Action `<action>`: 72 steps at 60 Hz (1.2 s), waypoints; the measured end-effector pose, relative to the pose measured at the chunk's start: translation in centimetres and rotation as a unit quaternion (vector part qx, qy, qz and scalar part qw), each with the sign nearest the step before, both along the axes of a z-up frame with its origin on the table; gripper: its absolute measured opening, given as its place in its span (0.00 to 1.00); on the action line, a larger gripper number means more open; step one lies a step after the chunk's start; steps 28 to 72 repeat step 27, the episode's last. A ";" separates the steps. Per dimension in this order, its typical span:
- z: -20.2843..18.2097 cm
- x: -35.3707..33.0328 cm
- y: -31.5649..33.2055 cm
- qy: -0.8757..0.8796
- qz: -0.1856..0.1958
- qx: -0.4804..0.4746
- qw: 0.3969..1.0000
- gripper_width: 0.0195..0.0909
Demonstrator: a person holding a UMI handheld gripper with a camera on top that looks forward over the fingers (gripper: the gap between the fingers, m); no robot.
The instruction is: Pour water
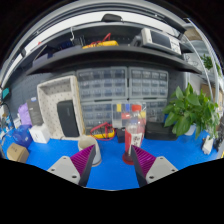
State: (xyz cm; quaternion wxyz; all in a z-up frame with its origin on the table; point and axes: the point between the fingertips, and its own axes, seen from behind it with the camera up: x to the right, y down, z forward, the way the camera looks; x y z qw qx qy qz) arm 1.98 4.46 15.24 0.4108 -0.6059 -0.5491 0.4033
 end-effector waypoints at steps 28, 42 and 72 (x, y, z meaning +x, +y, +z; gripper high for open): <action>6.0 0.2 -0.7 0.043 0.003 0.012 0.999 0.70; 6.0 0.2 -0.7 0.043 0.003 0.012 0.999 0.70; 6.0 0.2 -0.7 0.043 0.003 0.012 0.999 0.70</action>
